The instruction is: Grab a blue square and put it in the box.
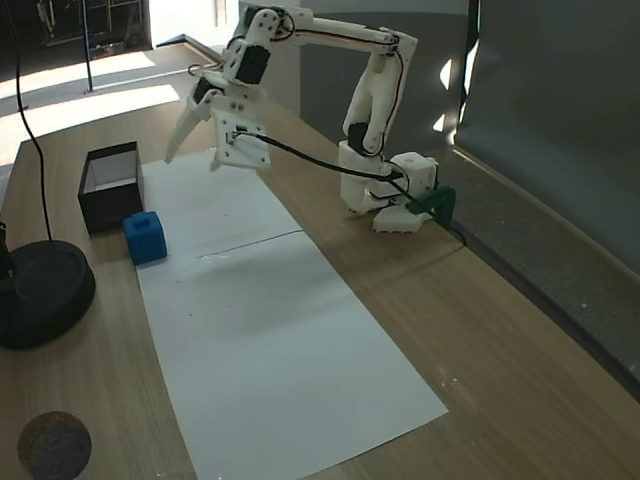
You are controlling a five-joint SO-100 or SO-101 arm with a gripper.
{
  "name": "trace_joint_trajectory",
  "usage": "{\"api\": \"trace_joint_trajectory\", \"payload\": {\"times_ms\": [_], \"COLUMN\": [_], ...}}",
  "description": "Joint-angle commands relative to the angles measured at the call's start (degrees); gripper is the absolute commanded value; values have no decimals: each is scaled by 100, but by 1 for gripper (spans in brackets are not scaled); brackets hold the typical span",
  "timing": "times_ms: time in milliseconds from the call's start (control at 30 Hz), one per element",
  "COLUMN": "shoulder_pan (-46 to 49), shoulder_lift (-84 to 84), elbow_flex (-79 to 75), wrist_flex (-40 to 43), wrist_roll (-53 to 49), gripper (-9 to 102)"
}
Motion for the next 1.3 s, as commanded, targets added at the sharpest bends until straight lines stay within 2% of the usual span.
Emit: {"api": "trace_joint_trajectory", "payload": {"times_ms": [0, 300, 633, 767, 1000, 1267], "shoulder_pan": [149, 281, 378, 589, 756, 703], "shoulder_lift": [-624, -2329, -3507, -3929, -4562, -4676], "elbow_flex": [-1072, -2241, -3313, -3841, -4904, -5194], "wrist_flex": [123, 325, 352, 404, 1002, 1134], "wrist_roll": [35, -53, -62, -264, -343, -334], "gripper": [25, 25, 27, 27, 27, 27]}}
